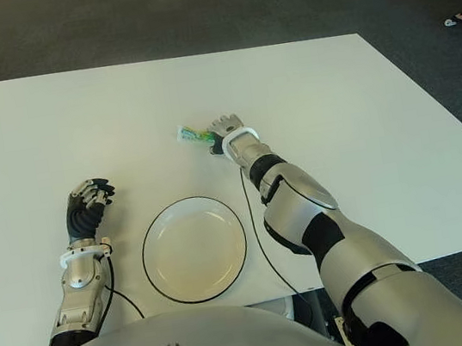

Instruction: Put the toothpaste on the table into the plate.

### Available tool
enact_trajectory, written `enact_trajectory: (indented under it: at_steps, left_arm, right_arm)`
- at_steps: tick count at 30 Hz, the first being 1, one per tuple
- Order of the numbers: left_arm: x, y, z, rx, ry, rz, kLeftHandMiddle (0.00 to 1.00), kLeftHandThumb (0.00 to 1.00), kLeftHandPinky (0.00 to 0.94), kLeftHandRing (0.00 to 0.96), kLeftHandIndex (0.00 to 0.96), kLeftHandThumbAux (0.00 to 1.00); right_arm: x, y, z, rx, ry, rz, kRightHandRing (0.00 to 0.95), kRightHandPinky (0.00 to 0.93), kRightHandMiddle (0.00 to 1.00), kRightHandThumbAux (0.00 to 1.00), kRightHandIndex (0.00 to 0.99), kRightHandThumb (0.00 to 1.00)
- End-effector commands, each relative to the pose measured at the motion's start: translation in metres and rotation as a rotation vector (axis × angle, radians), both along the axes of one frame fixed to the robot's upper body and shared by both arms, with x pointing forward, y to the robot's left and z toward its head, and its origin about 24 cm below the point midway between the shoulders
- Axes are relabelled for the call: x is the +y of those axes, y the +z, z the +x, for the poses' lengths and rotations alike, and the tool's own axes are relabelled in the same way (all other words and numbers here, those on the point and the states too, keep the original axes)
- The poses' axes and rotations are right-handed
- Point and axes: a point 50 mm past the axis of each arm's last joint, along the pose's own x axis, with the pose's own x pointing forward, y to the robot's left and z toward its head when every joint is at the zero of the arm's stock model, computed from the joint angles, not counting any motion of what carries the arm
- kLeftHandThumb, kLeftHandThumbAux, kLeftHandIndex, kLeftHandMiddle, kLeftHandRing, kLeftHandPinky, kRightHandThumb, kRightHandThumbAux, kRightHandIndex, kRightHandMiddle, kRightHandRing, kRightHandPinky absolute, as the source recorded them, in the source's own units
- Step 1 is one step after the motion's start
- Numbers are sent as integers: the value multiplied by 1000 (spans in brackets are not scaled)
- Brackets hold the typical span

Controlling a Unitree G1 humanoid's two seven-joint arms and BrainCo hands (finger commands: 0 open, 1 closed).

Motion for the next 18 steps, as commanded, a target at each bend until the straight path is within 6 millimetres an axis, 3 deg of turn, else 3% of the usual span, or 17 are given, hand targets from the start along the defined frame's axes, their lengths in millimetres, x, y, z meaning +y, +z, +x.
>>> enact_trajectory:
  at_steps: [1, 12, 18]
  left_arm:
    - [-1, -1, -2, 16, 0, -4, 494, 704, 486, 493, 427, 720]
    - [0, 0, -5, 11, 20, 18, 499, 703, 498, 500, 427, 720]
    - [1, 0, -8, 3, 35, 20, 504, 701, 497, 504, 428, 720]
  right_arm:
    - [2, -7, -5, 25, -9, 54, 0, 0, 0, 290, 0, 540]
    - [7, -11, -9, 67, -130, 284, 0, 0, 0, 312, 0, 525]
    - [6, -10, -9, 55, -214, 418, 0, 13, 0, 445, 0, 462]
